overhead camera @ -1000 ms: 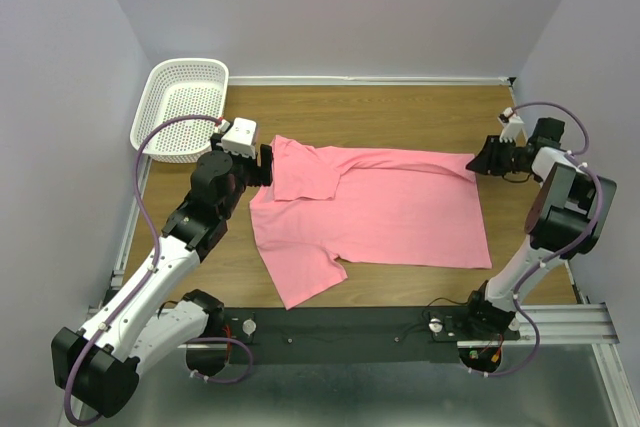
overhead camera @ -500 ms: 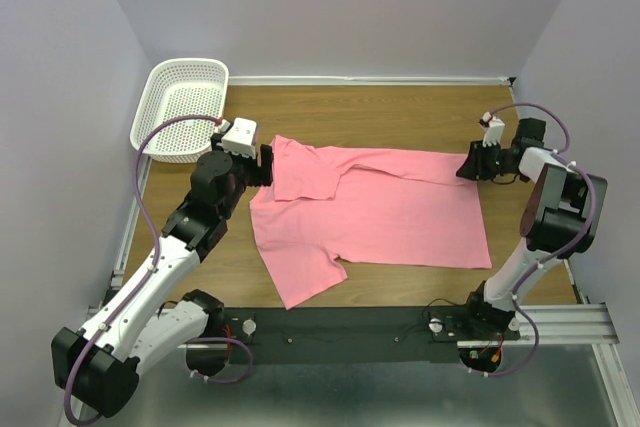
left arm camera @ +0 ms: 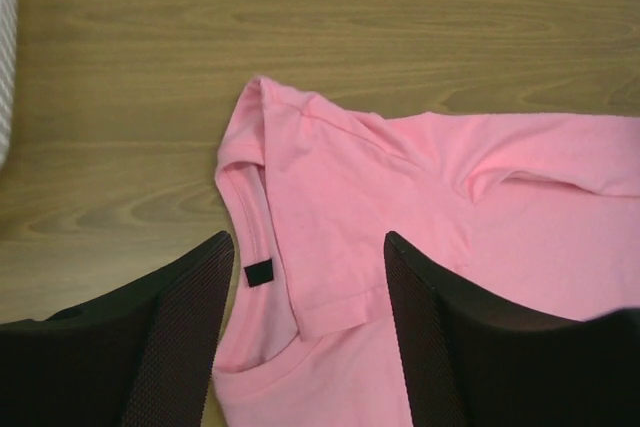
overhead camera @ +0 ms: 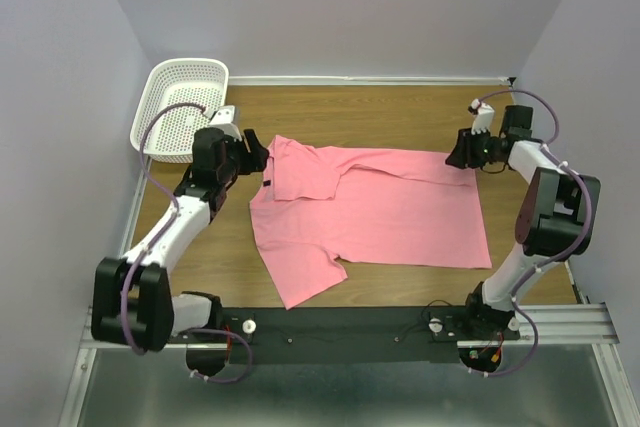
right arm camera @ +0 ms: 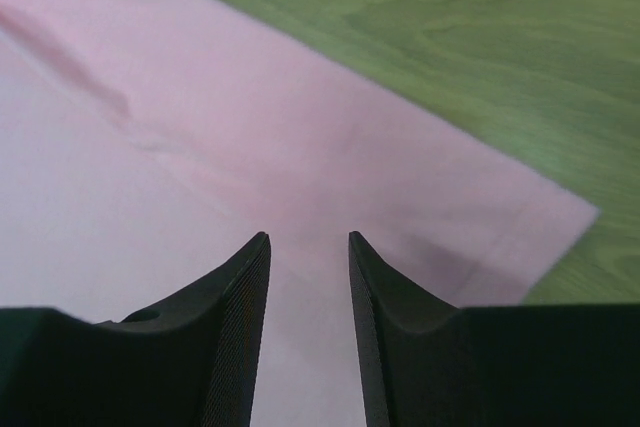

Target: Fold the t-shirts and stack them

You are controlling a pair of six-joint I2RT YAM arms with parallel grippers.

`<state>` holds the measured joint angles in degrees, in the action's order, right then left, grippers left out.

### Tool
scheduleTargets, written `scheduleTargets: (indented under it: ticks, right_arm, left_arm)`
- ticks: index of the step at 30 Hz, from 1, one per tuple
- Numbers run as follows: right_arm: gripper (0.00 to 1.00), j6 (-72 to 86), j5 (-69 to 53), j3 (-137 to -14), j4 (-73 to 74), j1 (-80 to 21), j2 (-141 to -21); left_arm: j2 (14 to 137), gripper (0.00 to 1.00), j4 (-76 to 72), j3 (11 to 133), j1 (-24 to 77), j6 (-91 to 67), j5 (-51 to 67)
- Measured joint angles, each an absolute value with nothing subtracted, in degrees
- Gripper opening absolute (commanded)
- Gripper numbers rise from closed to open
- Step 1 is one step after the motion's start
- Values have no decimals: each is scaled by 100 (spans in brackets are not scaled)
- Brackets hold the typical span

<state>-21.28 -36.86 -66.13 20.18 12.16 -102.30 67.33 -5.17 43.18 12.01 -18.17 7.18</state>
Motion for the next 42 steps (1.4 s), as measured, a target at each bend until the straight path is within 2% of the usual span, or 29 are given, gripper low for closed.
scheduleTargets:
  ticks: [4,10,17,24,31,36,39,40,42]
  right_arm:
    - [47,-1629,-3673,-6919,1754,1575,-10357]
    - [49,-1341,-3813,-7089,1520,1964,-10685]
    - [51,-1306,-4101,-7089,1498,2126,-10862]
    - [51,-1096,-4316,-7168,1507,2335,-11124]
    - [50,-823,-4348,-7476,1487,2403,-11240]
    - [50,-598,-4351,-7640,1459,2403,-11382]
    - [50,-458,-4340,-7693,1459,2408,-11483]
    - [50,-401,-4333,-7710,1461,2408,-11511]
    - [49,-327,-4311,-7756,1459,2408,-11557]
  left_arm:
    - [8005,57,-788,4563,945,-2445,1181]
    - [9937,55,-943,5830,950,-2749,1369]
    - [11091,53,-760,7017,950,-2816,1293]
    - [11638,49,-456,7690,950,-2836,1135]
    - [11773,43,-360,7752,950,-2834,1114]
    - [11867,43,-311,7778,950,-2832,1114]
    - [11885,22,-279,7787,950,-2810,1116]
    - [11885,18,-276,7789,950,-2821,1116]
    - [11885,18,-276,7789,950,-2803,1120]
